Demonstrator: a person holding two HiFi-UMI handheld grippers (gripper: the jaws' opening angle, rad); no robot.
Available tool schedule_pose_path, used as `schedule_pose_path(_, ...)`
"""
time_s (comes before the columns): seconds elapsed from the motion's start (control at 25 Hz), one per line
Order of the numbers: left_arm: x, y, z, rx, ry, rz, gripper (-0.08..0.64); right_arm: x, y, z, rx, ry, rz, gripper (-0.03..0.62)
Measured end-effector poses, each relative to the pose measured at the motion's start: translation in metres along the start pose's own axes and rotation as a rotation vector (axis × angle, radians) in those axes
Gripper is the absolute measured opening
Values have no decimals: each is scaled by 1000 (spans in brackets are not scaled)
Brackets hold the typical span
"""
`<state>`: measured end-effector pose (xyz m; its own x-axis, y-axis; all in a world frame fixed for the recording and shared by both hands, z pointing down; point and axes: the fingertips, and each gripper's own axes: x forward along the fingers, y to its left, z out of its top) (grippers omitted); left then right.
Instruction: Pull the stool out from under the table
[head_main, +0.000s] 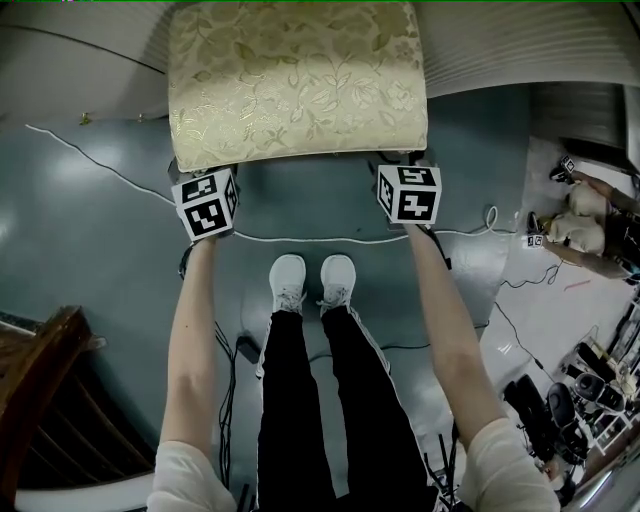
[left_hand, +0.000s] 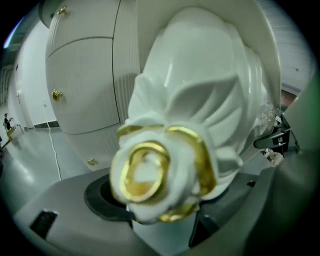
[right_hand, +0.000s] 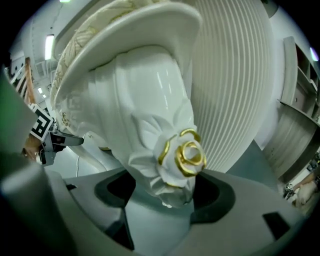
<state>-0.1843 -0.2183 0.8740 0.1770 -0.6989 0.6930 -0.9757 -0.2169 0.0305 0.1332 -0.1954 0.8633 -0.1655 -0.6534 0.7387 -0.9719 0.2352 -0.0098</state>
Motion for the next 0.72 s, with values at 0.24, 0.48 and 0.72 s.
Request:
schedule_pose_path(0.24, 2, -2, -2, 36, 2, 10, 238, 4, -8, -1, -30, 11, -31, 230)
schedule_pose_path(0.48, 2, -2, -3, 68, 8, 4, 227, 4, -7, -2, -34, 14, -38, 226)
schedule_pose_path(0.72, 1, -1, -4, 88, 28, 9, 221, 4, -7, -3, -39, 35, -39, 224)
